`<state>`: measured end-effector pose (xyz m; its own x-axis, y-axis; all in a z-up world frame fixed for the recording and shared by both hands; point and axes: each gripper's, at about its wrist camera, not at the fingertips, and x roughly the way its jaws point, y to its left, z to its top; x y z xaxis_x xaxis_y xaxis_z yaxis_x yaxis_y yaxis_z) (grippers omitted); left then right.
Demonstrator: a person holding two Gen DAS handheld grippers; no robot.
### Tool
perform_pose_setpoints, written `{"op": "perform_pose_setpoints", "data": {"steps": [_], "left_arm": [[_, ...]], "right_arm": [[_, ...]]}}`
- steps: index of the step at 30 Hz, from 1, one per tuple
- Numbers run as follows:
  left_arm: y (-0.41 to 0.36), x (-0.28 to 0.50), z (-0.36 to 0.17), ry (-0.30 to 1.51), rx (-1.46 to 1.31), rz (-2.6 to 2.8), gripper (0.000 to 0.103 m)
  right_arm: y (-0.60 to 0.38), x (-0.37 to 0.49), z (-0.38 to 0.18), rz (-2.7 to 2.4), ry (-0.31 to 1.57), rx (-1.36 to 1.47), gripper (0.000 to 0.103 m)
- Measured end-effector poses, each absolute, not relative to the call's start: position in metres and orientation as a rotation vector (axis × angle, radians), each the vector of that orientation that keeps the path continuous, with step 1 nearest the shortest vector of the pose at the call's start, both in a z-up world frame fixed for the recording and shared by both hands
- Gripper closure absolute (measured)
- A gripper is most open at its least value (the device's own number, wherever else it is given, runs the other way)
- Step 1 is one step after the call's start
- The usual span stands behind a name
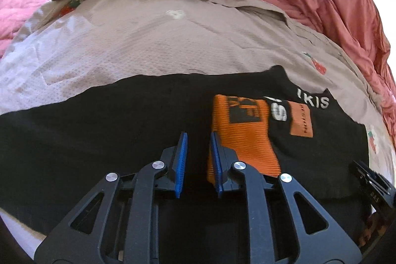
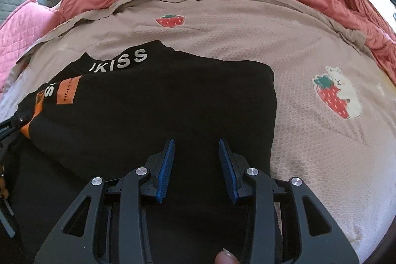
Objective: Fold small clothes
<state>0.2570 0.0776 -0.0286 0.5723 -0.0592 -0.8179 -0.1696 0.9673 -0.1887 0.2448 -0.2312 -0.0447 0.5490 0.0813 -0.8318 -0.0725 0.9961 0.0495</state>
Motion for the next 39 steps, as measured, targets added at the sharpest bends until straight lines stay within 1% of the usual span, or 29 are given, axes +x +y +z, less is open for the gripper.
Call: {"op": "perform_pose_setpoints", "data": {"steps": [5,6,8,10,13,14,18,20,21,23,27,29,31,33,35,37,39], "left_arm": [[0.068,0.239,0.004,0.878,-0.206,0.074,0.09],[0.059,0.234,0.011,0.862,-0.19,0.041,0.09],[0.044,0.231,0.015,0.856,-0.141,0.014,0.085],[0.027,0.23,0.008,0.879,-0.076,-0.016,0.081],[0.022,0.237,-0.02,0.971,-0.041,-0.002,0.08],[0.024,0.239,-0.025,0.976,-0.051,-0.001,0.079],[0.034,0.237,-0.027,0.971,-0.083,0.008,0.077],[0.038,0.232,-0.021,0.966,-0.111,0.01,0.073],[0.041,0.23,-0.018,0.963,-0.13,0.008,0.073],[0.046,0.223,-0.009,0.944,-0.15,0.009,0.066],[0.051,0.21,0.011,0.887,-0.126,0.045,0.053],[0.056,0.202,0.021,0.852,-0.112,0.07,0.042],[0.063,0.192,0.03,0.816,-0.098,0.105,0.038],[0.072,0.184,0.036,0.793,-0.096,0.139,0.033],[0.086,0.174,0.042,0.767,-0.1,0.185,0.028],[0.101,0.165,0.047,0.748,-0.103,0.237,0.024],[0.115,0.156,0.051,0.73,-0.111,0.287,0.023]], "right_arm": [[-0.226,0.228,-0.026,0.143,0.923,0.0,0.062],[-0.224,0.224,-0.022,0.156,0.912,-0.003,0.062],[-0.218,0.215,-0.017,0.193,0.902,-0.016,0.062],[-0.212,0.21,-0.017,0.219,0.907,-0.03,0.058],[-0.208,0.211,-0.026,0.215,0.946,-0.035,0.058],[-0.209,0.212,-0.029,0.21,0.959,-0.031,0.058],[-0.209,0.214,-0.04,0.198,0.992,-0.017,0.058],[-0.209,0.211,-0.035,0.205,0.98,-0.016,0.058],[-0.209,0.209,-0.031,0.213,0.973,-0.011,0.056],[-0.208,0.201,-0.021,0.234,0.945,0.002,0.044],[-0.203,0.187,-0.006,0.271,0.904,0.004,0.039],[-0.199,0.181,0.001,0.291,0.887,0.004,0.026],[-0.194,0.176,0.009,0.305,0.866,-0.002,0.019],[-0.188,0.171,0.015,0.319,0.847,-0.008,0.017],[-0.181,0.167,0.022,0.34,0.829,-0.013,0.011],[-0.173,0.166,0.027,0.357,0.817,-0.017,0.011],[-0.164,0.164,0.032,0.379,0.802,-0.021,0.009]]}}
